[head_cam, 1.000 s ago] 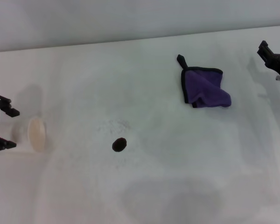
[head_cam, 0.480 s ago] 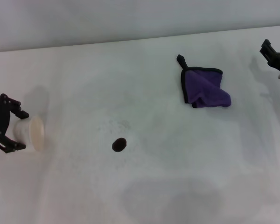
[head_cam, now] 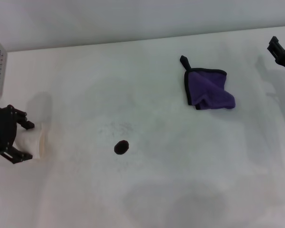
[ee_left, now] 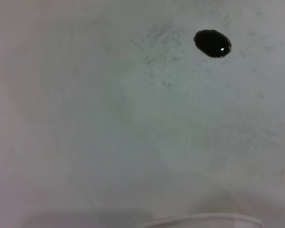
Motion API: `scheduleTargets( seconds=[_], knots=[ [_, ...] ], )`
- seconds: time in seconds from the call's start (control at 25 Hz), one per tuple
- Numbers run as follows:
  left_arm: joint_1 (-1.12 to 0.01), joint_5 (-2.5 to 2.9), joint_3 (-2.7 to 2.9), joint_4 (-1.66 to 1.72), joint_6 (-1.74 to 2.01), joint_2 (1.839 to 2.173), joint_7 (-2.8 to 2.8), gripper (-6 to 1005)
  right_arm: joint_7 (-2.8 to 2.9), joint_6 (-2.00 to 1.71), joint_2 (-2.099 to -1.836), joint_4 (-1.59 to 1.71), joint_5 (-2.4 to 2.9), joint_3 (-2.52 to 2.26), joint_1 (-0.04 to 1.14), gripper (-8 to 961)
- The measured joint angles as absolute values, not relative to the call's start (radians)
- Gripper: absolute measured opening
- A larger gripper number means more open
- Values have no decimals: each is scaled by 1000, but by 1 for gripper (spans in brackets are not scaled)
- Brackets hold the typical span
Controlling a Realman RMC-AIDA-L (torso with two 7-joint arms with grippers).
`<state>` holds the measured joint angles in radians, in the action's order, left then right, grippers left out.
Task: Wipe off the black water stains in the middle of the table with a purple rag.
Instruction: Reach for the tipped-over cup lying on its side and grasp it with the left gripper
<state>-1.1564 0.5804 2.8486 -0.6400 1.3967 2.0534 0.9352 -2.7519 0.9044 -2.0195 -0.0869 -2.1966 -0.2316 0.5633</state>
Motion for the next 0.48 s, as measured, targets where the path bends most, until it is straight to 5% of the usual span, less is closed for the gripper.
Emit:
scheduleTargets(
  seconds=[0.48],
  knots=[
    [-1192,605,2849,-656,1404,2049,1014,847,-2752,903,-2020,-77,-2197,-232,568,857]
  ],
)
